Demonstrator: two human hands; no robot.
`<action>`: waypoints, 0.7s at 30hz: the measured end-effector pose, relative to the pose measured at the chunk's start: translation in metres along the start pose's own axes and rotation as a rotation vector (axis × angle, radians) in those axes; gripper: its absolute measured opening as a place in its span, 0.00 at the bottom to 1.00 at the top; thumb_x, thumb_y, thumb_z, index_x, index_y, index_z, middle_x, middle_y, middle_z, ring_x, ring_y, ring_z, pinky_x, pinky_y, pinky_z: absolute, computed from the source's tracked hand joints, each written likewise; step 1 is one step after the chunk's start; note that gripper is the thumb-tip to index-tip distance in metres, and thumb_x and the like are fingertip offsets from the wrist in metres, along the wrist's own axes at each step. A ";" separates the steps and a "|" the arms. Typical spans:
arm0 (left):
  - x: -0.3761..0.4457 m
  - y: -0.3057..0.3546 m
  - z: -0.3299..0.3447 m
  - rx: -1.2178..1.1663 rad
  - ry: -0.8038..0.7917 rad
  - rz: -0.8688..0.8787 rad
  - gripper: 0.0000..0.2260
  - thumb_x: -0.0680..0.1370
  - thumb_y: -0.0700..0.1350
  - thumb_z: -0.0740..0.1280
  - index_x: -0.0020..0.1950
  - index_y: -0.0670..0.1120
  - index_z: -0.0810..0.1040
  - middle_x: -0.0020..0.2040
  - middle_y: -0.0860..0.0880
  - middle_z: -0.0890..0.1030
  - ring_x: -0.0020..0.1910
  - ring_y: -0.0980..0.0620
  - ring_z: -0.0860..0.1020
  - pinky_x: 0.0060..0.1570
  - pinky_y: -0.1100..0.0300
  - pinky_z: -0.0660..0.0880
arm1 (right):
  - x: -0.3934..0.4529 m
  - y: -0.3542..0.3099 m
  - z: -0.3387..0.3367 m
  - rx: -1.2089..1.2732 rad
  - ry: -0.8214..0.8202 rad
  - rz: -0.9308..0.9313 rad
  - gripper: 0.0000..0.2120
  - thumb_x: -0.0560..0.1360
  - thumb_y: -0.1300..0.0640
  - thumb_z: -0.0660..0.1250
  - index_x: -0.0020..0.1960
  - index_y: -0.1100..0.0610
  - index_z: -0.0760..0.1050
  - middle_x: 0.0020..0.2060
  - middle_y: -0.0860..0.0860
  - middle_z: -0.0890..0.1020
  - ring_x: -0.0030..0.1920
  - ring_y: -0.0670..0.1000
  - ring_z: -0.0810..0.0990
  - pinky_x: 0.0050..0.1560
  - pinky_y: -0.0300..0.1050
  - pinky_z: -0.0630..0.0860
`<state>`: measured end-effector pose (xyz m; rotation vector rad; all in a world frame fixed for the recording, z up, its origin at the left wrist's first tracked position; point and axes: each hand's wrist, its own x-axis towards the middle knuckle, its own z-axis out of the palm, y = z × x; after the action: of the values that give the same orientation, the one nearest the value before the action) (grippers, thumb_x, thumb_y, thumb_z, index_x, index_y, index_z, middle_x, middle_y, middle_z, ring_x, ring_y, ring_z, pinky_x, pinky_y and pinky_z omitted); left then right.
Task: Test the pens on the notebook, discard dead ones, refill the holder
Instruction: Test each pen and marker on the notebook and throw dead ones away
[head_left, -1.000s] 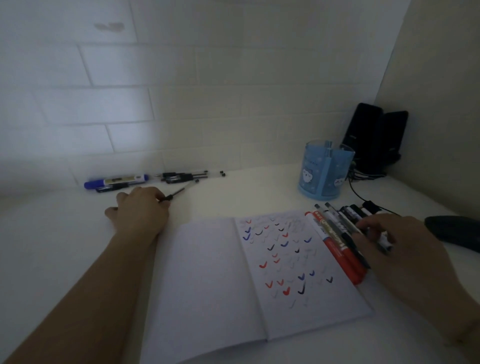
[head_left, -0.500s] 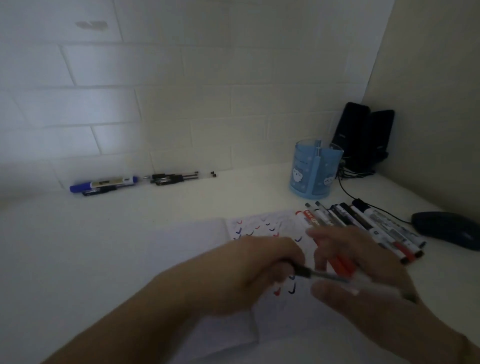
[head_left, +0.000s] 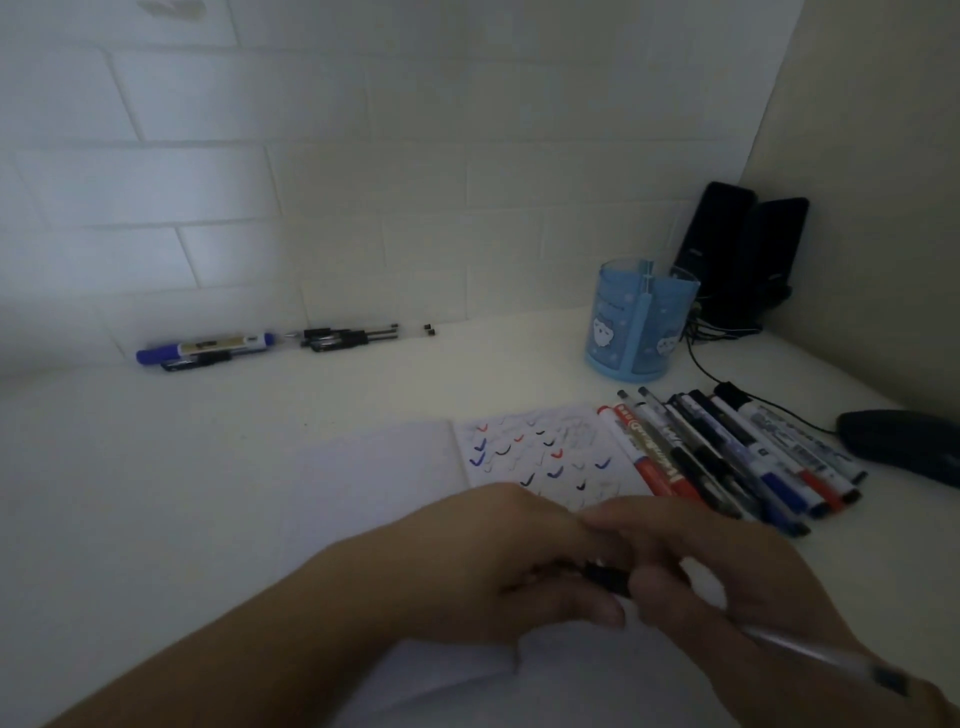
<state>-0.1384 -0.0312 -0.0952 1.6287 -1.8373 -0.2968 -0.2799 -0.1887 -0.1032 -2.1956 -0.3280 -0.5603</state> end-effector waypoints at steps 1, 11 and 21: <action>0.000 -0.002 -0.001 -0.037 0.028 -0.034 0.12 0.75 0.49 0.71 0.57 0.50 0.77 0.41 0.56 0.79 0.38 0.59 0.77 0.40 0.65 0.73 | 0.004 0.000 0.003 0.008 0.026 0.045 0.12 0.74 0.51 0.62 0.56 0.41 0.76 0.37 0.37 0.80 0.36 0.42 0.80 0.34 0.38 0.76; -0.009 -0.028 -0.011 0.100 0.216 -0.389 0.11 0.79 0.38 0.56 0.52 0.52 0.74 0.32 0.50 0.74 0.31 0.56 0.70 0.34 0.64 0.66 | 0.014 0.018 -0.005 0.150 0.178 0.414 0.09 0.66 0.60 0.74 0.32 0.61 0.76 0.22 0.58 0.78 0.19 0.49 0.73 0.21 0.34 0.69; -0.008 -0.030 -0.007 0.191 0.184 -0.379 0.11 0.80 0.39 0.59 0.51 0.55 0.74 0.33 0.54 0.74 0.35 0.55 0.72 0.36 0.66 0.66 | 0.010 0.036 0.000 -0.120 0.220 0.380 0.18 0.67 0.62 0.73 0.25 0.59 0.66 0.24 0.60 0.72 0.22 0.50 0.70 0.24 0.33 0.67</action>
<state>-0.1097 -0.0277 -0.1092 2.0641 -1.4499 -0.1294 -0.2558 -0.2108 -0.1223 -2.2079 0.2415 -0.6111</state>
